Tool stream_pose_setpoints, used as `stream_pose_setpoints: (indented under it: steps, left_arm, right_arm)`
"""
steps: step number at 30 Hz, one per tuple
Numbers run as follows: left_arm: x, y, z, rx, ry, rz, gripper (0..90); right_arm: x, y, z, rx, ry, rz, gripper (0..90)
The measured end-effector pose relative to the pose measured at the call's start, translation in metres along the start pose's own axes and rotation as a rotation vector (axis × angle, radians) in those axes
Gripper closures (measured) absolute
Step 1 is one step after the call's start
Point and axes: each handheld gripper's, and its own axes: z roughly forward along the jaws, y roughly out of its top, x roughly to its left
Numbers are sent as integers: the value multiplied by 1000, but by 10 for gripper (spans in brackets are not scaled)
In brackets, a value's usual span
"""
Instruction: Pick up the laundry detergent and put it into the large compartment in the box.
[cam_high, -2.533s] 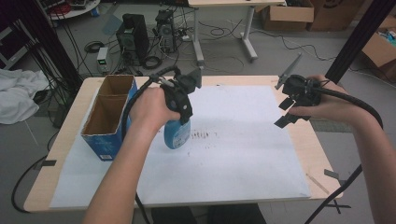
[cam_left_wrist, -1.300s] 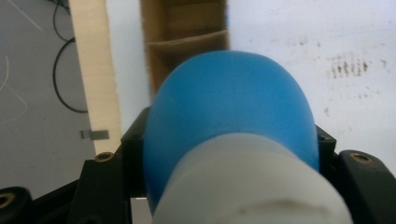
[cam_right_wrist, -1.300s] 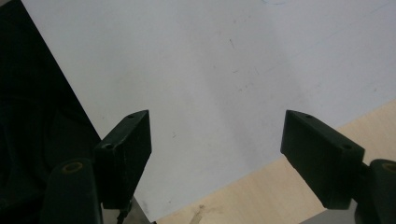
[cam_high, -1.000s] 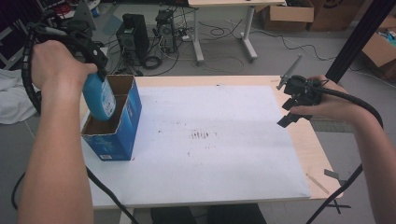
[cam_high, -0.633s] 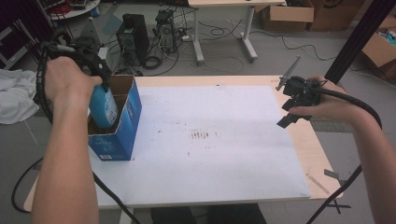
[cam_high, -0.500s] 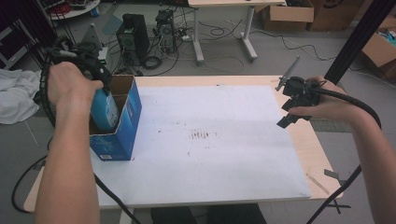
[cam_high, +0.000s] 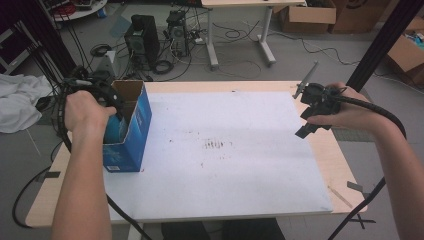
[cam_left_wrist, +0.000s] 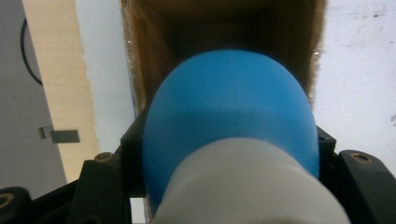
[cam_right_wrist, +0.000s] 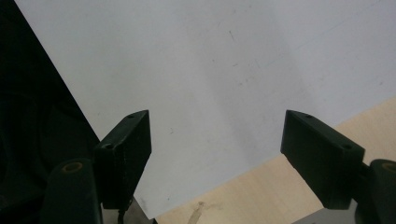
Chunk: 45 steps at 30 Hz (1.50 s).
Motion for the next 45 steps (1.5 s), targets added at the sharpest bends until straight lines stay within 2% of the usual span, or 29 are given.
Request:
stream_pose_setpoints:
  steps: [7, 10, 17, 23, 27, 32, 45]
  left_arm:
    - [0, -1, 21, 19, 13, -4, 390]
    - [0, -1, 27, 32, 6, 0, 390]
    - [-3, -2, 36, 46, 19, 0, 390]
    - [-2, -3, 44, 55, 8, -1, 389]
    - [-3, -3, 47, 62, 21, 2, 389]
    - [0, -4, 48, 64, 11, -4, 389]
    - [-3, -4, 50, 67, 22, -6, 387]
  right_arm:
    - [0, -1, 1, 0, 3, -4, 246]
    - [-1, -1, 1, -3, 1, 3, 245]
    - [-1, -1, 3, -2, 5, -2, 246]
    - [-1, -3, 3, 3, 5, 5, 246]
    - [0, -3, 3, 2, 6, 3, 246]
    - [-1, -5, 4, 4, 5, 4, 246]
    - [-1, -6, 5, 4, 8, 4, 246]
